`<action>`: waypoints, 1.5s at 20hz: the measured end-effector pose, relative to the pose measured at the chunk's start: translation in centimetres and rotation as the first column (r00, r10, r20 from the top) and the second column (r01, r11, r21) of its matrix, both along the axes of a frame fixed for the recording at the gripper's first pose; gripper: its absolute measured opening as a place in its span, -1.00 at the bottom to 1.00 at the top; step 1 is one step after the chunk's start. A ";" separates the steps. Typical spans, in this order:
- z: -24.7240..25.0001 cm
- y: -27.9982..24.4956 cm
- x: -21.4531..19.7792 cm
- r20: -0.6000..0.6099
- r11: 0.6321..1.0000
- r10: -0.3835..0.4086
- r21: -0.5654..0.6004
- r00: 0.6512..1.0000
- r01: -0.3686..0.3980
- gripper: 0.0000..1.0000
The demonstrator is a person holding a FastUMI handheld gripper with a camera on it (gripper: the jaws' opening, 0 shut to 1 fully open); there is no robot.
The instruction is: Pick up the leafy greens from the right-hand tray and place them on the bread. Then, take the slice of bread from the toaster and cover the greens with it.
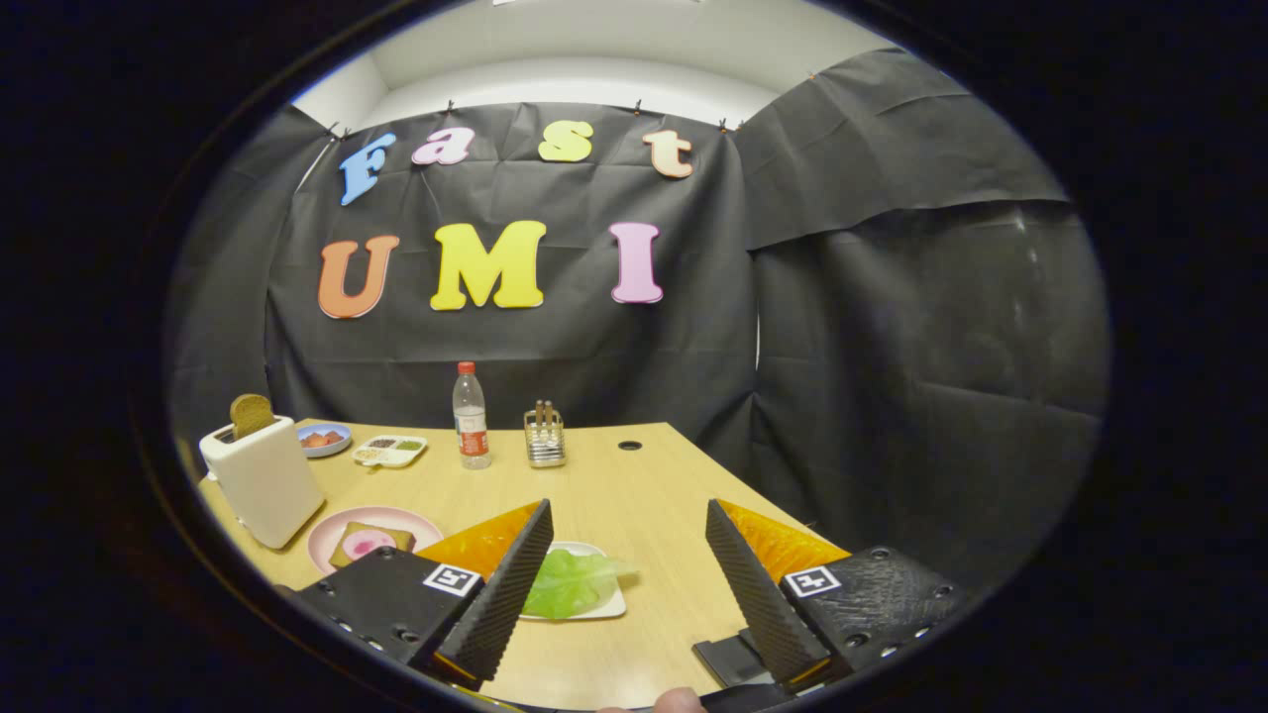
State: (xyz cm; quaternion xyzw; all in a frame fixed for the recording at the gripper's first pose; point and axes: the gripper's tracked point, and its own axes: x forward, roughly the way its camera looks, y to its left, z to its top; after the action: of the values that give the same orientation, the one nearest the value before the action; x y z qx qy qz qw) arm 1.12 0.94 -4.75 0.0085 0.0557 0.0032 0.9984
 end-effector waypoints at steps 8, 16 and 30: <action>-8.5 0.6 4.1 -0.241 0.995 0.020 0.096 0.970 0.004 0.91; -12.9 1.7 7.3 -0.389 0.975 0.045 0.217 0.920 0.044 0.92; -14.5 2.8 11.6 -0.441 0.954 0.051 0.286 0.896 0.087 0.07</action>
State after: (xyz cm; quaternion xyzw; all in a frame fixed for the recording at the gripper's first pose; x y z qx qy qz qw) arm 12.73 3.74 -19.22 0.1598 0.2806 0.0001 0.9464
